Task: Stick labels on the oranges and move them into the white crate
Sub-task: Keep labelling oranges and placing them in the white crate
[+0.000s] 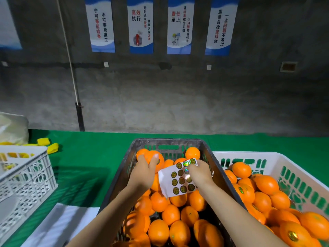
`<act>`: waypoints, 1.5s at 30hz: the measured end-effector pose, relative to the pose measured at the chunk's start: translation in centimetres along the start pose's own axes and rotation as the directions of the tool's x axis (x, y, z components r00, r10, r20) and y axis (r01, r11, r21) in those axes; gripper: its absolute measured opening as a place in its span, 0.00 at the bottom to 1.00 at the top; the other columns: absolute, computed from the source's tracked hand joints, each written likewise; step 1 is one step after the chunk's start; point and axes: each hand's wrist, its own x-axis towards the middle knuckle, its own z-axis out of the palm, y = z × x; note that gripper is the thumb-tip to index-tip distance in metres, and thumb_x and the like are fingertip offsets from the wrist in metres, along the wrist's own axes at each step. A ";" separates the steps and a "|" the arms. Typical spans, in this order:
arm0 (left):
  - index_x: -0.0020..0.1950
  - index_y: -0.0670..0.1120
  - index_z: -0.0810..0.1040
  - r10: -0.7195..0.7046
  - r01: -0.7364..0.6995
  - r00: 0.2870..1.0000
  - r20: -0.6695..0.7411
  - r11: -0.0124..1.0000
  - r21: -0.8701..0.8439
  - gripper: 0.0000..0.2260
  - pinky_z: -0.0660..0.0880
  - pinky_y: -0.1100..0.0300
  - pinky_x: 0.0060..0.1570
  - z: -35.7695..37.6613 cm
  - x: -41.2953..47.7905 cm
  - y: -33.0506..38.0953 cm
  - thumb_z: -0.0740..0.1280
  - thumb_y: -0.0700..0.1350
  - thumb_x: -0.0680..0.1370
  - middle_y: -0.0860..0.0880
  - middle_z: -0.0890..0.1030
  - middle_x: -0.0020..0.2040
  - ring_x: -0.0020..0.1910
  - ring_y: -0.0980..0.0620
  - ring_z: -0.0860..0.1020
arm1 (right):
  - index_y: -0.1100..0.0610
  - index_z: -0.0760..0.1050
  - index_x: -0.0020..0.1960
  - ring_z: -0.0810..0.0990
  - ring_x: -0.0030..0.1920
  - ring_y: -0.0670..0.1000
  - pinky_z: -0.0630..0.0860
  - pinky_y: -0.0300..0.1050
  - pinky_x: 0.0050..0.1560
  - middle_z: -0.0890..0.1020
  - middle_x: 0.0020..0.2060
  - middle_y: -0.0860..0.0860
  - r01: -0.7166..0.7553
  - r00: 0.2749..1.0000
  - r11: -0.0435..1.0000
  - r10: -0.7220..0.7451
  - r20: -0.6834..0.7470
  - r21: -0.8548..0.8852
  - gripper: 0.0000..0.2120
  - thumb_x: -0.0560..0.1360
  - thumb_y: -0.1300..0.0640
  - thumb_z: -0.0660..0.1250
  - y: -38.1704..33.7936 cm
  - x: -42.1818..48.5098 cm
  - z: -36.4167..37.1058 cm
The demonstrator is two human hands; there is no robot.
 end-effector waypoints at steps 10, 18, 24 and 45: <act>0.70 0.45 0.64 0.024 -0.062 0.991 -0.134 0.958 -0.282 0.28 0.71 0.43 0.65 0.3 -0.2 0.7 0.49 0.64 0.81 0.44 0.74 0.64 0.61 0.45 0.76 | 0.52 0.56 0.33 0.61 0.26 0.50 0.58 0.41 0.28 0.63 0.27 0.50 -0.093 0.922 0.996 0.083 0.378 0.008 0.17 0.68 0.59 0.66 -1.0 -1.2 0.3; 0.70 0.46 0.64 0.118 -0.088 0.973 -0.197 0.984 0.152 0.34 0.72 0.48 0.54 0.9 -0.7 -0.1 0.46 0.69 0.76 0.45 0.80 0.56 0.55 0.40 0.79 | 0.49 0.71 0.25 0.73 0.31 0.48 0.68 0.42 0.33 0.75 0.27 0.47 -0.033 0.867 0.999 0.016 0.498 0.026 0.10 0.62 0.54 0.69 -1.2 -1.8 1.1; 0.71 0.45 0.62 0.077 -0.046 0.973 -0.216 0.988 0.147 0.31 0.73 0.47 0.57 0.7 -0.5 -0.2 0.49 0.66 0.79 0.40 0.79 0.61 0.58 0.38 0.78 | 0.49 0.62 0.29 0.66 0.26 0.46 0.62 0.39 0.27 0.67 0.26 0.47 0.063 0.886 0.998 -0.059 0.460 0.007 0.19 0.69 0.57 0.71 -1.1 -1.9 1.1; 0.56 0.54 0.73 0.051 -0.049 0.999 0.010 0.990 -0.135 0.23 0.76 0.63 0.36 1.4 0.1 -0.6 0.51 0.70 0.77 0.51 0.84 0.39 0.38 0.57 0.84 | 0.56 0.76 0.69 0.80 0.64 0.59 0.71 0.58 0.71 0.82 0.62 0.57 -0.273 0.730 0.915 -0.005 0.683 0.299 0.29 0.77 0.37 0.65 -1.9 -1.8 0.6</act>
